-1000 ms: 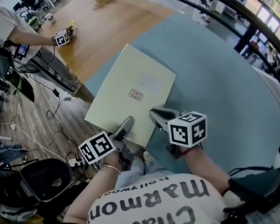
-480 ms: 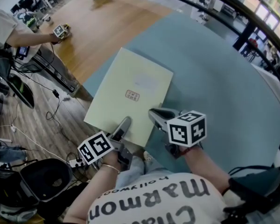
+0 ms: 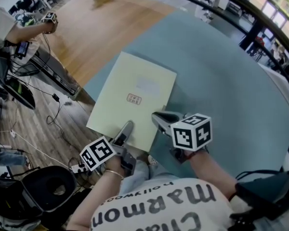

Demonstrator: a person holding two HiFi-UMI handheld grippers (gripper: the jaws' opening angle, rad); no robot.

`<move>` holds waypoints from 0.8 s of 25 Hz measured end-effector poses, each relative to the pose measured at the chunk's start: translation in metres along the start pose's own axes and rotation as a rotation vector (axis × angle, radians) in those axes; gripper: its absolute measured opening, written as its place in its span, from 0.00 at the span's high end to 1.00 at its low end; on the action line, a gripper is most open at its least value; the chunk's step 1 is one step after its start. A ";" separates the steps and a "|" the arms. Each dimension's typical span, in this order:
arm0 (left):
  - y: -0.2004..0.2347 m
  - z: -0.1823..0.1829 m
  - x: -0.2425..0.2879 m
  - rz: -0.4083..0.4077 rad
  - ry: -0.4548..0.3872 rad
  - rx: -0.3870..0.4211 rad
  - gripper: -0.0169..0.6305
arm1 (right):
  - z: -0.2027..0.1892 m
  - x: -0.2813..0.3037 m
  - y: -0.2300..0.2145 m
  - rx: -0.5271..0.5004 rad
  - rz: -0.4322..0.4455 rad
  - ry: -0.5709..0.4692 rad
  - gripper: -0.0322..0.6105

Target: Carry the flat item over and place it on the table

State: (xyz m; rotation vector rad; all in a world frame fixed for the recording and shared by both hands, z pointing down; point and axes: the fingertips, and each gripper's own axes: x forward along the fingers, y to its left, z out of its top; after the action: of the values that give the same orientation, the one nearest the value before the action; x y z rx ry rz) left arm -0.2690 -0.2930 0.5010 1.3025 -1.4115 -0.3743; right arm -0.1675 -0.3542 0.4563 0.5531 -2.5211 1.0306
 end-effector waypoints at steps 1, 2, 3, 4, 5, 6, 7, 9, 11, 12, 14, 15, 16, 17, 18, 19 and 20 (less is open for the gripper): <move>0.000 0.000 0.000 -0.001 -0.001 0.000 0.30 | -0.001 0.000 0.000 0.000 -0.002 0.001 0.88; 0.000 -0.001 -0.001 -0.001 -0.002 0.000 0.30 | -0.002 -0.001 -0.001 -0.001 -0.003 0.002 0.88; 0.001 -0.003 -0.001 0.000 -0.002 0.001 0.30 | -0.003 -0.002 -0.001 -0.001 -0.005 0.001 0.88; 0.001 -0.004 -0.001 0.003 -0.003 0.002 0.30 | -0.004 -0.003 -0.002 -0.001 -0.005 0.000 0.88; 0.001 -0.005 -0.001 0.008 -0.003 0.003 0.29 | -0.004 -0.003 -0.002 -0.001 -0.005 -0.001 0.88; 0.001 -0.005 -0.001 0.011 -0.003 0.001 0.29 | -0.003 -0.003 -0.002 -0.002 -0.005 -0.002 0.88; 0.000 -0.004 -0.001 0.010 -0.003 -0.003 0.29 | -0.002 -0.002 -0.001 -0.002 -0.004 -0.001 0.88; -0.001 -0.002 0.001 0.004 -0.004 -0.013 0.29 | 0.001 0.000 0.000 -0.001 0.001 0.002 0.88; 0.000 -0.001 0.001 0.005 -0.004 -0.016 0.29 | 0.000 0.001 0.000 0.001 0.000 0.005 0.88; 0.002 -0.001 0.001 0.006 -0.003 -0.017 0.29 | 0.000 0.002 0.000 0.002 -0.001 0.006 0.88; 0.004 -0.001 0.001 0.008 -0.003 -0.018 0.29 | -0.002 0.004 0.000 0.005 0.001 0.007 0.88; 0.005 -0.001 0.002 0.008 -0.003 -0.019 0.29 | -0.003 0.004 -0.001 0.006 0.001 0.007 0.88; 0.006 -0.001 0.002 0.008 -0.004 -0.020 0.29 | -0.003 0.004 -0.001 0.007 0.001 0.008 0.88; 0.006 -0.001 0.002 0.008 -0.005 -0.022 0.29 | -0.003 0.004 -0.002 0.008 0.001 0.009 0.88; 0.005 -0.001 0.003 0.008 -0.006 -0.026 0.29 | -0.002 0.003 -0.003 0.009 0.000 0.010 0.88; 0.005 -0.001 0.003 0.008 -0.005 -0.031 0.29 | -0.002 0.003 -0.003 0.010 -0.002 0.012 0.88; 0.005 -0.001 0.004 0.008 -0.004 -0.037 0.28 | -0.002 0.002 -0.004 0.012 -0.003 0.013 0.88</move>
State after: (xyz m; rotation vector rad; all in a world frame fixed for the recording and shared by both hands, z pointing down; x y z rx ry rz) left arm -0.2694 -0.2936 0.5075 1.2661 -1.4066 -0.3961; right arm -0.1669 -0.3555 0.4609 0.5517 -2.5032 1.0452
